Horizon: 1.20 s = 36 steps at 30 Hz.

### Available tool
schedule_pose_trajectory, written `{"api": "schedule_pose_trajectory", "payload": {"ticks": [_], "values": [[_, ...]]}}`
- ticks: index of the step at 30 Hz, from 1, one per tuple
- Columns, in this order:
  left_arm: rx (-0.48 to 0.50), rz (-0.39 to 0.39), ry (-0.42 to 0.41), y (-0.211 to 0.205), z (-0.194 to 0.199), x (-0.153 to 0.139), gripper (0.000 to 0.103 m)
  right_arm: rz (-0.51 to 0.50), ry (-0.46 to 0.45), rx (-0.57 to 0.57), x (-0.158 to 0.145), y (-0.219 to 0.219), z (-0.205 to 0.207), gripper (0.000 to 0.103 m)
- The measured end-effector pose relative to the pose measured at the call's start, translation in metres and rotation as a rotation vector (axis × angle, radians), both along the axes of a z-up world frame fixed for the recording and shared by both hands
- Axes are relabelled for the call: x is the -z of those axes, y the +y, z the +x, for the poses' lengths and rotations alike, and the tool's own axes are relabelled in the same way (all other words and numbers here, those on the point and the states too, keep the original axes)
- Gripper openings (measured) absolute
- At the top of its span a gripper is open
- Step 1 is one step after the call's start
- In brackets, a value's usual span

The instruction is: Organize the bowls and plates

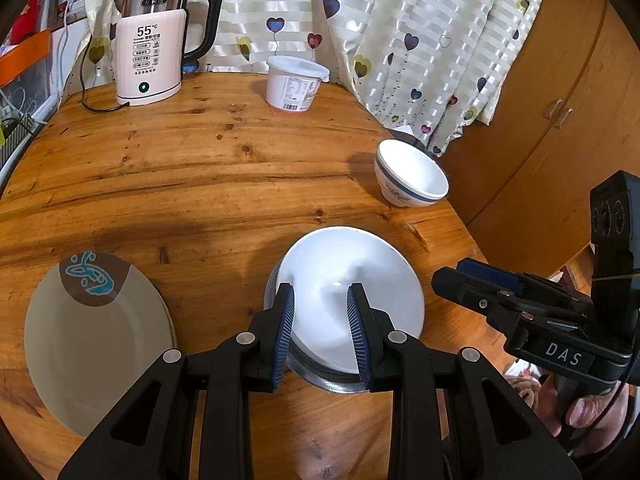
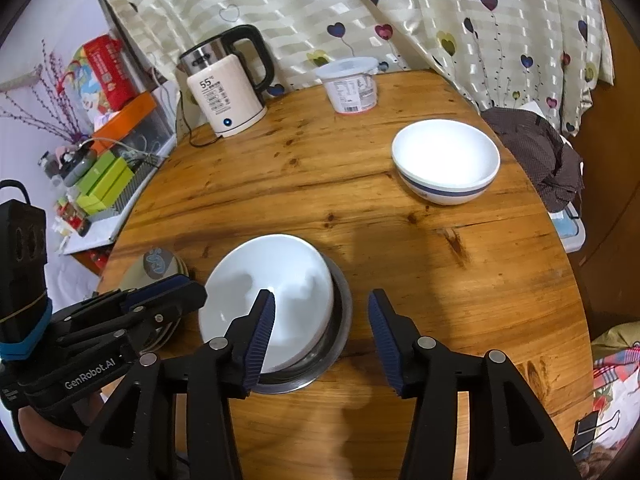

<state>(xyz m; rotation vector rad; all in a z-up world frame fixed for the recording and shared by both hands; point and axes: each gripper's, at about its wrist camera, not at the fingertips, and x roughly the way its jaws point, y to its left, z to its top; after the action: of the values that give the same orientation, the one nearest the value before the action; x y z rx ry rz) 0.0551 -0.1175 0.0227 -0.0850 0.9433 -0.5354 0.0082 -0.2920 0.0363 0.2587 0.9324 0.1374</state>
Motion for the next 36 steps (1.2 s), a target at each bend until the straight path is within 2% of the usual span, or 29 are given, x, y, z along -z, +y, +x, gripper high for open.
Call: {"api": "schedule_pose_trajectory", "payload": {"ticks": [19, 36], "values": [[0.028, 0.023, -0.014, -0.016, 0.012, -0.004, 0.029, 0.008, -0.004, 0.025, -0.002, -0.017, 0.007, 0.050], [0.094, 0.013, -0.009, -0.038, 0.026, -0.009, 0.029, -0.011, -0.003, 0.054, -0.005, -0.027, 0.012, 0.051]]}}
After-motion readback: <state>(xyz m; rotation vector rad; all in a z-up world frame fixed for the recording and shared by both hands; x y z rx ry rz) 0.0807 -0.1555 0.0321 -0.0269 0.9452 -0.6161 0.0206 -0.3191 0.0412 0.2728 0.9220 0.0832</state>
